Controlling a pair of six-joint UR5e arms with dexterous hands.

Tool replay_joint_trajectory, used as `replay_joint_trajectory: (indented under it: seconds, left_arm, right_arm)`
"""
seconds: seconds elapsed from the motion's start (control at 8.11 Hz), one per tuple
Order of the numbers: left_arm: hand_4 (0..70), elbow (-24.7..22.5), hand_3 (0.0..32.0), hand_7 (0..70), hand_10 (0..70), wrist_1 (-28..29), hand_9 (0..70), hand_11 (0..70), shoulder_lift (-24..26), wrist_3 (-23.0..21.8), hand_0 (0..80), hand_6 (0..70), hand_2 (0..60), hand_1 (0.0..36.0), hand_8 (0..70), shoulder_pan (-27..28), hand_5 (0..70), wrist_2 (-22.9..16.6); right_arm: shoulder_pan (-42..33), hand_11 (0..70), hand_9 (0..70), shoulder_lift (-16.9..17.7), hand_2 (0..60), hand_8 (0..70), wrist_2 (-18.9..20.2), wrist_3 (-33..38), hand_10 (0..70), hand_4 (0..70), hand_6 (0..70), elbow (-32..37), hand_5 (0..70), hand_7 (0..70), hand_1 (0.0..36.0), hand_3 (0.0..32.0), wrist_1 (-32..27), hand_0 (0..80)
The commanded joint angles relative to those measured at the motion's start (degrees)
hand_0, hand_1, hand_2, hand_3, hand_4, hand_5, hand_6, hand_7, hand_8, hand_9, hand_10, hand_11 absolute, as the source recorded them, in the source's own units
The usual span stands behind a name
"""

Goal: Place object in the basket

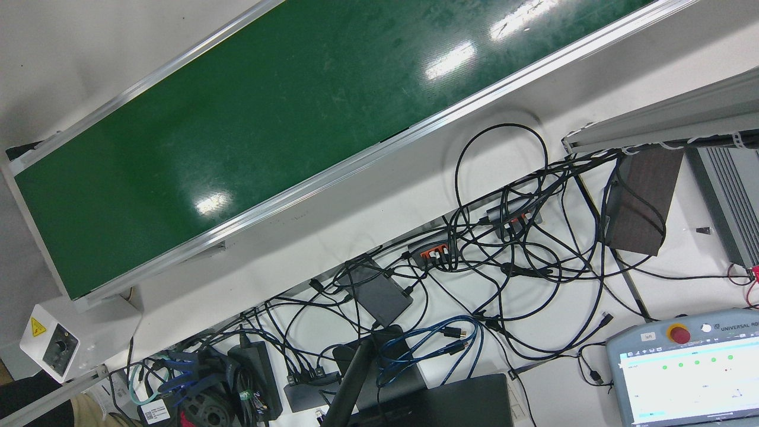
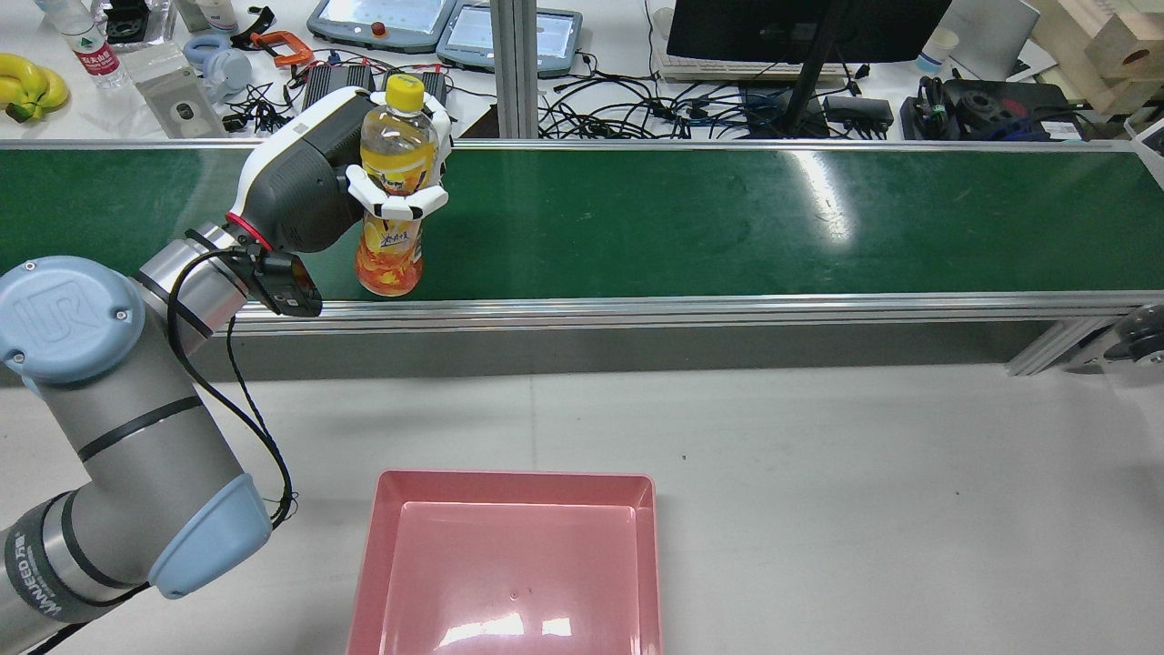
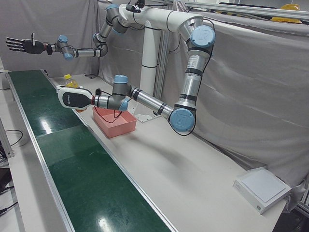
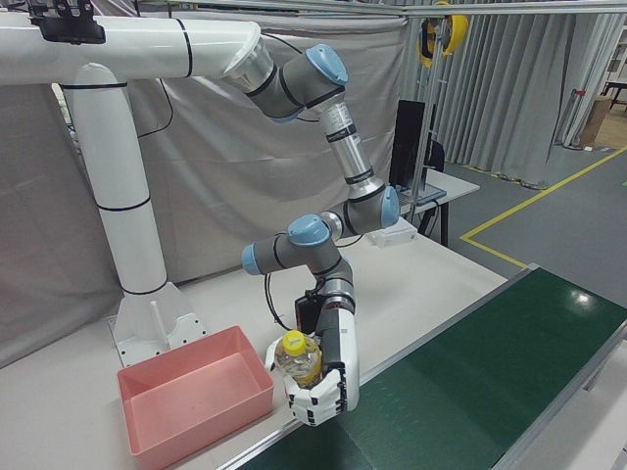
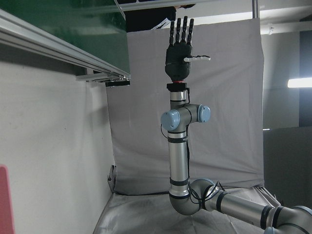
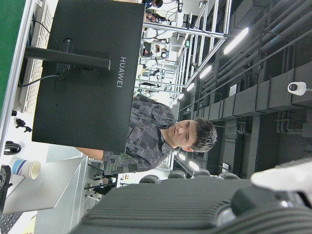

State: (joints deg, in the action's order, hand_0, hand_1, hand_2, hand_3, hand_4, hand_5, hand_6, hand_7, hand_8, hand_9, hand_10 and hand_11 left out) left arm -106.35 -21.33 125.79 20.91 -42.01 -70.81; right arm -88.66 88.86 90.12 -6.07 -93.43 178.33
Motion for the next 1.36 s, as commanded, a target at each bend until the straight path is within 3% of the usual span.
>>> replay_joint_trajectory:
  seconds: [0.0,0.49,0.74,0.86,0.99,1.11,1.23]
  left_arm:
    - [70.0,-8.5,0.0,70.0,70.0,0.06,70.0,70.0,-3.61,3.69,71.4,70.0,60.0,19.3,70.0,5.33,70.0,-0.03]
    - [70.0,-15.8,0.0,70.0,70.0,-0.2,70.0,70.0,-5.2,10.36,74.0,70.0,59.9,18.7,70.0,15.18,70.0,-0.03]
    - [70.0,-16.43,0.0,70.0,70.0,-0.2,70.0,70.0,-5.73,13.97,73.8,70.0,52.4,17.4,70.0,19.93,70.0,0.58]
    - [70.0,-16.43,0.0,70.0,70.0,1.54,70.0,70.0,-7.91,14.41,76.6,70.0,31.6,14.2,70.0,20.38,70.0,0.58]
    - [70.0,-16.43,0.0,70.0,70.0,3.91,70.0,70.0,-11.76,14.42,80.0,70.0,2.6,9.9,70.0,20.65,70.0,0.58]
    - [70.0,-16.52,0.0,70.0,70.0,7.76,70.0,70.0,-16.41,14.42,80.0,70.0,0.0,5.9,70.0,20.56,70.0,0.58]
    - [61.7,-16.61,0.0,62.9,52.9,11.8,69.5,70.0,-20.8,14.42,80.0,43.1,0.0,5.0,50.3,20.47,62.9,0.67]
  right_arm:
    - [0.06,0.0,0.0,0.0,0.0,0.0,0.06,0.0,0.0,0.0,0.0,0.0,0.0,0.0,0.0,0.0,0.0,0.0]
    - [0.06,0.0,0.0,0.0,0.0,0.0,-0.03,0.0,0.0,0.0,0.0,0.09,0.0,0.0,0.0,0.0,0.0,0.0]
    - [0.06,0.0,0.0,0.0,0.0,0.0,0.06,0.0,0.0,0.0,0.0,0.09,0.0,0.0,0.0,0.0,0.0,0.0]
    - [0.06,0.0,0.0,0.0,0.0,0.0,-0.03,0.0,0.0,0.0,0.0,0.09,0.0,0.0,0.0,0.0,0.0,0.0]
    - [0.06,0.0,0.0,0.0,0.0,0.0,-0.03,0.0,0.0,0.0,0.0,0.09,0.0,0.0,0.0,0.0,0.0,0.0]
    - [0.06,0.0,0.0,0.0,0.0,0.0,-0.03,0.0,0.0,0.0,0.0,0.17,0.0,0.0,0.0,0.0,0.0,0.0]
    - [0.06,0.0,0.0,0.0,0.0,0.0,-0.03,0.0,0.0,0.0,0.0,0.17,0.0,0.0,0.0,0.0,0.0,0.0]
